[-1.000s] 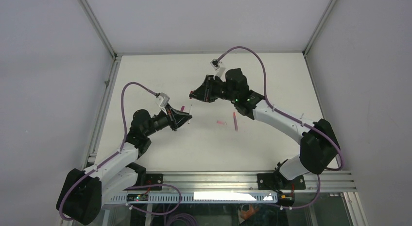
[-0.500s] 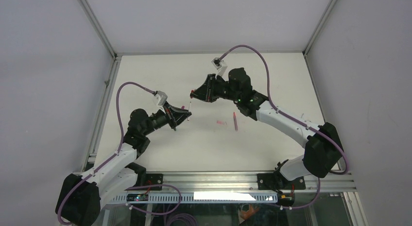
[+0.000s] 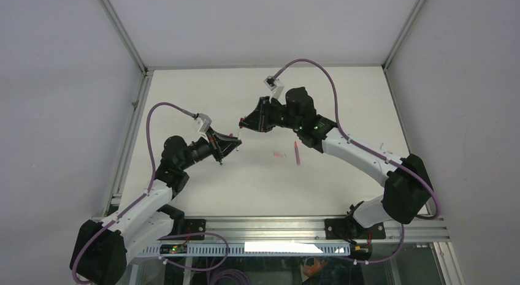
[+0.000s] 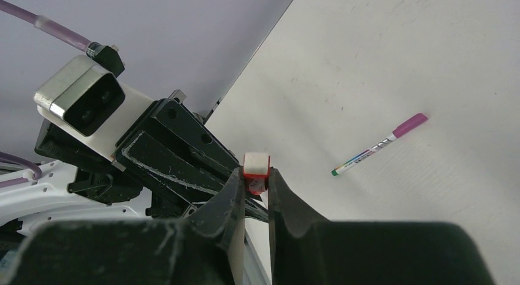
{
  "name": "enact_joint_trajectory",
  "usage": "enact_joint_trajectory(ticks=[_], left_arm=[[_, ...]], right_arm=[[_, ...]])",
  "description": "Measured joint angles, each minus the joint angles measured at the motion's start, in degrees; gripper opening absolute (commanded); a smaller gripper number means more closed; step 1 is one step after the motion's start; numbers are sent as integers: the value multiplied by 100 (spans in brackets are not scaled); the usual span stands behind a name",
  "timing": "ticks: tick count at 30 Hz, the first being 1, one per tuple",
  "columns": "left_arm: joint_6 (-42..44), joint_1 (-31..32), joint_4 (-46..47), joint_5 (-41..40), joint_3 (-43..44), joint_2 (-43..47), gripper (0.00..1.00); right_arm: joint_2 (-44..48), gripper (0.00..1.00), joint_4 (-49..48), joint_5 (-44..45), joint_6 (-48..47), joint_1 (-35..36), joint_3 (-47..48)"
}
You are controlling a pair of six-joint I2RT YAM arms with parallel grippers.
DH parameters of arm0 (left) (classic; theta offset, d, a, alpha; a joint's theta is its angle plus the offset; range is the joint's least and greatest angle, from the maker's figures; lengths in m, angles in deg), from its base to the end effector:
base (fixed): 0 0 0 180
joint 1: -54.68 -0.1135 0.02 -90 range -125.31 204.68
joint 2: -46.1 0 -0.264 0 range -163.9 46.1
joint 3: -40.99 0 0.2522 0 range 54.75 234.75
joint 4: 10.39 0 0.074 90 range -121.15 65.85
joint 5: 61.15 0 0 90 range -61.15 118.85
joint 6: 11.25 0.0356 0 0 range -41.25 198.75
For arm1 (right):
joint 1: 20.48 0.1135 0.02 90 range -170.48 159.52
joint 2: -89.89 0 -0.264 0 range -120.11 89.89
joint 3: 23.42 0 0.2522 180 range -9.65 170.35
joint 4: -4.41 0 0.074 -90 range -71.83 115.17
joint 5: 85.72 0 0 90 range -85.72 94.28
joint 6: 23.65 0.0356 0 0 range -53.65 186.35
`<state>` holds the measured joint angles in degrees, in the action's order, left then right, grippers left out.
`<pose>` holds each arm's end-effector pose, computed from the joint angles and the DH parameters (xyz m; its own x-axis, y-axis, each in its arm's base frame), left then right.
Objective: Insert the pens into the pen caps
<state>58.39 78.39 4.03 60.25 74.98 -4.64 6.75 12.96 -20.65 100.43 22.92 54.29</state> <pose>0.1745 -0.0969 0.2410 -0.3201 -0.1837 -0.9294 0.7557 0.5421 -0.3675 0.2387 0.2463 0.3261 -0.6610 0.0742 -0.7467 -0.6638 0.4060 0.6281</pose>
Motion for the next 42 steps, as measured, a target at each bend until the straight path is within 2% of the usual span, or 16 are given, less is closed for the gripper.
enact_joint_trajectory(ticks=[21, 42], left_arm=[[28, 0, -433, -101, 20, 179, 0], [24, -2, -415, -94, 31, 125, 0]], right_arm=[[-131, 0, -7, 72, -83, 79, 0], [-149, 0, 39, 348, -234, 111, 0]])
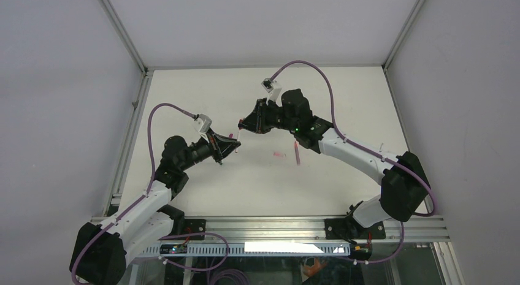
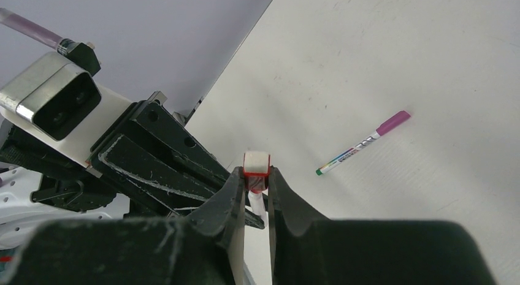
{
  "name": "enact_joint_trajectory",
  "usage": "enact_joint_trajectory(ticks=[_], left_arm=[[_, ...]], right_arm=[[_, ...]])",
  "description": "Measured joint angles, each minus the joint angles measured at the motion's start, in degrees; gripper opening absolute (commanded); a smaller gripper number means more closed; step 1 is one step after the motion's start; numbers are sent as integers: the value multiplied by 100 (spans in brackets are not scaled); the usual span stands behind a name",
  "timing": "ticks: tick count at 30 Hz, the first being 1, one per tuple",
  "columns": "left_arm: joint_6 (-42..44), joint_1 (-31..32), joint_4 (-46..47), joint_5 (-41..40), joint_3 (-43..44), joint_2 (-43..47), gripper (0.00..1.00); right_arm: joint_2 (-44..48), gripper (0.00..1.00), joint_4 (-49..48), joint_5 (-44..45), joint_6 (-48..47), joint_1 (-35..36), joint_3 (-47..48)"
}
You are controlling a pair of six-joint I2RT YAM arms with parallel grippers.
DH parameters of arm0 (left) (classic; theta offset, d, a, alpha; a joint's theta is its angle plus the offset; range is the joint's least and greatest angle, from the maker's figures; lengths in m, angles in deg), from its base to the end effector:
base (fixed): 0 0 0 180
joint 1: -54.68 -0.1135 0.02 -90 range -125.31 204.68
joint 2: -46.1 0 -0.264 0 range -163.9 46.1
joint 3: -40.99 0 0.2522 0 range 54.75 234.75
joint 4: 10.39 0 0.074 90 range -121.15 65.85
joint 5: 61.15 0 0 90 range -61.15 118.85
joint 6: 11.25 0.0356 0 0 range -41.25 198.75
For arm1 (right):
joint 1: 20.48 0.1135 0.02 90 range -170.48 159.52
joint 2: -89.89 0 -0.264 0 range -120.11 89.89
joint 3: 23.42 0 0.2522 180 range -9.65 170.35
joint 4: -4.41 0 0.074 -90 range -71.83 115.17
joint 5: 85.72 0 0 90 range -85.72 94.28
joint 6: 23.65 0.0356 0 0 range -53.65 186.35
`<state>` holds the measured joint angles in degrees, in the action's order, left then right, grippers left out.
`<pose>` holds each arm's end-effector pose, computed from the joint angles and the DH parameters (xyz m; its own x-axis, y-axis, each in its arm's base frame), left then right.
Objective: Insert the pens into the pen caps
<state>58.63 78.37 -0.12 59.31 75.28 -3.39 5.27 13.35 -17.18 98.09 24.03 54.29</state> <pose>0.1724 -0.0954 0.2391 -0.3521 -0.1693 -0.9205 0.7324 0.5625 -0.3836 0.2395 0.2537 0.3167 -0.6409 0.0565 -0.7655 -0.6658 0.4553 0.5910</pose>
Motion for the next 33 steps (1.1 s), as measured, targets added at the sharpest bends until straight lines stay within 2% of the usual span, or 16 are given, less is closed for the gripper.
enact_joint_trajectory(ticks=[16, 26, 33], left_arm=[[0, 33, 140, 72, 42, -74, 0], [42, 42, -127, 114, 52, 9, 0], [179, 111, -468, -46, 90, 4, 0]], right_arm=[[114, 0, 2, -310, -28, -4, -98], [122, 0, 240, -337, -90, 26, -96], [122, 0, 551, -37, -387, 170, -85]])
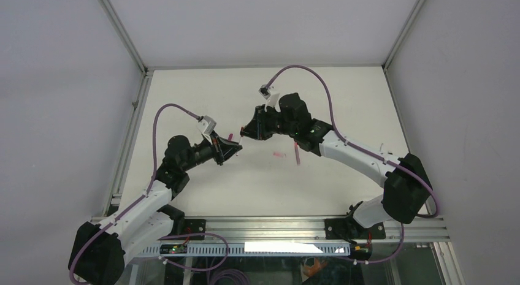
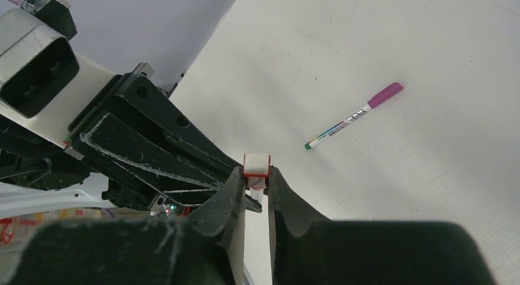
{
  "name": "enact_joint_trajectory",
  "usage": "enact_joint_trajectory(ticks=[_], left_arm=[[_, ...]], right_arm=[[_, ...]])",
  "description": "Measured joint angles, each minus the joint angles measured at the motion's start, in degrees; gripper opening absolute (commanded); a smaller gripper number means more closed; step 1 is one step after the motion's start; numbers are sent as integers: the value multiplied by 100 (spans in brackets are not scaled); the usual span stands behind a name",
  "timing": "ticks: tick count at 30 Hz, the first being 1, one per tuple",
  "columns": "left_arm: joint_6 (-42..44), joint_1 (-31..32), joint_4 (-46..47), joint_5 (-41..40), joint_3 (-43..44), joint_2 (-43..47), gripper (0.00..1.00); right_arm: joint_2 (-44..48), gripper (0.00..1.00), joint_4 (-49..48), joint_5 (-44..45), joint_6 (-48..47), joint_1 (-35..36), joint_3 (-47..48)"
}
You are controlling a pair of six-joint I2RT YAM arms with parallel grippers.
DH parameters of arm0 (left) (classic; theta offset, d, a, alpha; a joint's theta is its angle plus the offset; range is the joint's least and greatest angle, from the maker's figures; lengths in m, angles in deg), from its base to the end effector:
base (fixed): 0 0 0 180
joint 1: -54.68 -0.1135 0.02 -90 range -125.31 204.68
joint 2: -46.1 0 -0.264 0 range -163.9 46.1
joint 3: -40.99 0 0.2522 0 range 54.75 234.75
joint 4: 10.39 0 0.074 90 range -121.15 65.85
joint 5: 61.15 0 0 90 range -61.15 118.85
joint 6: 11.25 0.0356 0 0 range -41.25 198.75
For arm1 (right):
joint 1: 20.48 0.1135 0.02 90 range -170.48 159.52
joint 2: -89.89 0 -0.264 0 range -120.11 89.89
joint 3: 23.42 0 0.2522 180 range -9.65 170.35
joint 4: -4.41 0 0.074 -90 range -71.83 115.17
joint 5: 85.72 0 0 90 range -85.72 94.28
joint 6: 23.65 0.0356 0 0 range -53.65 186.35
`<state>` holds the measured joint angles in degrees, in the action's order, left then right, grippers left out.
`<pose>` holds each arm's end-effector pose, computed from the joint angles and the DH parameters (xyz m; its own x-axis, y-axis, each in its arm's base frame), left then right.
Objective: Insert the pens into the pen caps
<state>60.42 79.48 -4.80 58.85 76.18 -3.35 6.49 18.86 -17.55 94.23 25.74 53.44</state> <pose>0.1709 -0.0986 0.2362 -0.3853 -0.1220 -0.9147 0.7277 0.5693 -0.3824 0.2258 0.2548 0.3087 -0.6448 -0.0455 -0.7630 -0.6889 0.4671 0.5543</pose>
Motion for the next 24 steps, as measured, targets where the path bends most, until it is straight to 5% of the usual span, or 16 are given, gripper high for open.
enact_joint_trajectory(ticks=[24], left_arm=[[120, 76, 295, -793, 286, -717, 0]], right_arm=[[-227, 0, -315, 1333, 208, 210, 2]])
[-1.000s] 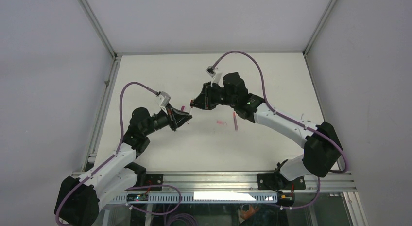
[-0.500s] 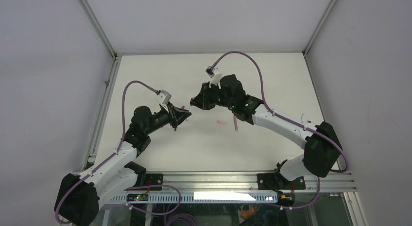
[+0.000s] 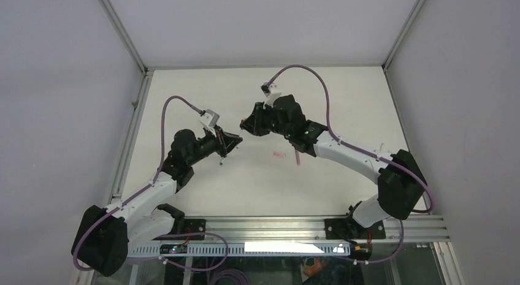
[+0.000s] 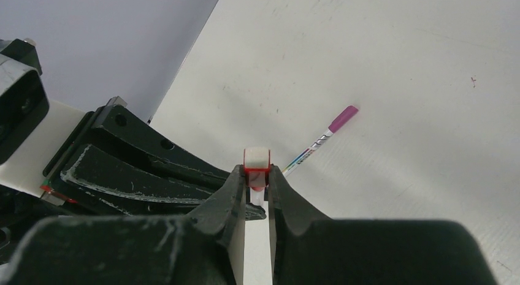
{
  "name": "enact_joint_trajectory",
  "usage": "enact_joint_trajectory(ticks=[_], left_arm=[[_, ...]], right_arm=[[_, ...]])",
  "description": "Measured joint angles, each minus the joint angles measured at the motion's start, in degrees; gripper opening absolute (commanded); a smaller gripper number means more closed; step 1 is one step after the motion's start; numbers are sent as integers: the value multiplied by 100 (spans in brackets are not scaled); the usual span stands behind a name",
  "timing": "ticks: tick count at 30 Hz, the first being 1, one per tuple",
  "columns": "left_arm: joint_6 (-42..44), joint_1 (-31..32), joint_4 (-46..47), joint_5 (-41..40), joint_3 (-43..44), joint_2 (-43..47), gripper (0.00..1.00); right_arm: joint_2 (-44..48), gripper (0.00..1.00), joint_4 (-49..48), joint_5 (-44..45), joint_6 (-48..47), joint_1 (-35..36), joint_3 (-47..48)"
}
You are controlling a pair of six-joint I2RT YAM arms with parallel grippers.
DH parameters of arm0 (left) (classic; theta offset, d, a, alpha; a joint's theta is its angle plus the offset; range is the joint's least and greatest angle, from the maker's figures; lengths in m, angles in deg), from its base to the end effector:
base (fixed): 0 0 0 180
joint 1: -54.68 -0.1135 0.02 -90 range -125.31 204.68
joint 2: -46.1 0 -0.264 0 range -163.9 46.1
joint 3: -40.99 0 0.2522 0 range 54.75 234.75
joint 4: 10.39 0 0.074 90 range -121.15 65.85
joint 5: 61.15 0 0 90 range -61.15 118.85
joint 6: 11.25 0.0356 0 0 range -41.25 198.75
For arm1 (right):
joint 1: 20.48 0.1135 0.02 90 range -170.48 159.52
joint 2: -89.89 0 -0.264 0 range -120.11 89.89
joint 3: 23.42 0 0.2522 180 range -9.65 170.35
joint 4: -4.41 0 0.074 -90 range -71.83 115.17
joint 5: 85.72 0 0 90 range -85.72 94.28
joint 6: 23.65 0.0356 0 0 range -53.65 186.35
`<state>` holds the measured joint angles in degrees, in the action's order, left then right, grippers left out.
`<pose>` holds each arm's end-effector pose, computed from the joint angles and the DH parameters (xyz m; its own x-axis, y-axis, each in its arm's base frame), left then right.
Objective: Insert the pens into the pen caps
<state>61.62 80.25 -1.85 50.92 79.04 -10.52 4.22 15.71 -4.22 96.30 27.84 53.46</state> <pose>0.1919 -0.1067 0.2350 -0.3663 -0.1274 -0.9218 0.6549 0.6684 -0.3526 0.2301 0.2663 0.3007 -0.6128 0.0543 -0.7884 -0.6060 0.6081 0.5129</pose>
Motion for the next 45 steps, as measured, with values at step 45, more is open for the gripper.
enact_joint_trajectory(ticks=[45], left_arm=[[527, 76, -101, -455, 24, -382, 0]], right_arm=[[-461, 0, -328, 282, 275, 68, -79]])
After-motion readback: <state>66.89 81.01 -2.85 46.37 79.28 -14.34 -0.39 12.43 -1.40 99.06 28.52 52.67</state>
